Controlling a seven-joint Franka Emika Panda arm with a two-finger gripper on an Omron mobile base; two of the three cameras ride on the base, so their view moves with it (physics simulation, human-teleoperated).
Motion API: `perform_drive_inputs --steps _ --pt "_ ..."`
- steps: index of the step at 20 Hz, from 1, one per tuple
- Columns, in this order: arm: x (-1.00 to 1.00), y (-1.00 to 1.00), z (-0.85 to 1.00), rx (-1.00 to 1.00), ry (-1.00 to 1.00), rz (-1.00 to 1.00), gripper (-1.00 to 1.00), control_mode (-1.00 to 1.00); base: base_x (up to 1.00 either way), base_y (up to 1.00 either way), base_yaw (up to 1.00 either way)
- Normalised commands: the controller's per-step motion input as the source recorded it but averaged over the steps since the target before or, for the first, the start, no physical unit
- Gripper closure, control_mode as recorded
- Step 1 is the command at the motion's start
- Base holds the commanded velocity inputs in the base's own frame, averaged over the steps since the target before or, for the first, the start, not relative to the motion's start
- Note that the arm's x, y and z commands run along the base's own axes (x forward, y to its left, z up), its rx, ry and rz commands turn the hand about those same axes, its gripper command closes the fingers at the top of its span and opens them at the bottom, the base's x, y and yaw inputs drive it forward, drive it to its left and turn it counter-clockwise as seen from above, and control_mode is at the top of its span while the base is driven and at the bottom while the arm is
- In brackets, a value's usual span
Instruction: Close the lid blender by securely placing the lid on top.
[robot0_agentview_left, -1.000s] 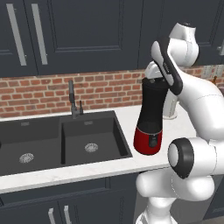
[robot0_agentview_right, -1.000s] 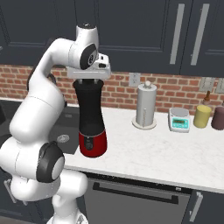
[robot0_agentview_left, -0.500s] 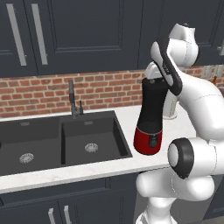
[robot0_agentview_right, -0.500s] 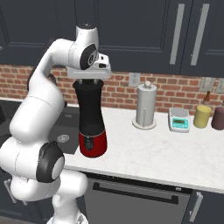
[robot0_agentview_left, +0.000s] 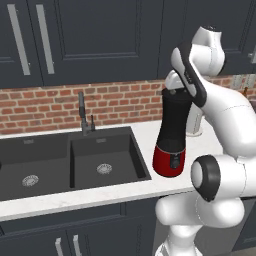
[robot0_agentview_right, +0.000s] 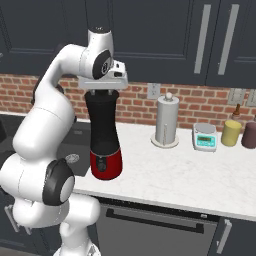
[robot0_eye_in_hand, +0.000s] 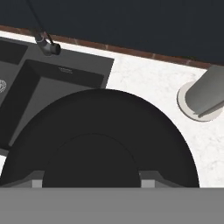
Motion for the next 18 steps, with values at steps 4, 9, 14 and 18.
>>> perform_drive_inputs --steps 4,9,14,18 --pt "0.26 0.01 -0.24 0.00 0.00 0.00 1.00 -1.00 0.00 0.00 0.00" --pt "0.17 0.08 -0.40 0.00 0.00 0.00 1.00 -1.00 0.00 0.00 0.00" --pt "0.10 0.10 -0.50 0.00 0.00 0.00 1.00 -1.00 0.00 0.00 0.00" --pt "0.08 0.12 -0.50 0.00 0.00 0.00 1.00 -1.00 0.00 0.00 0.00"
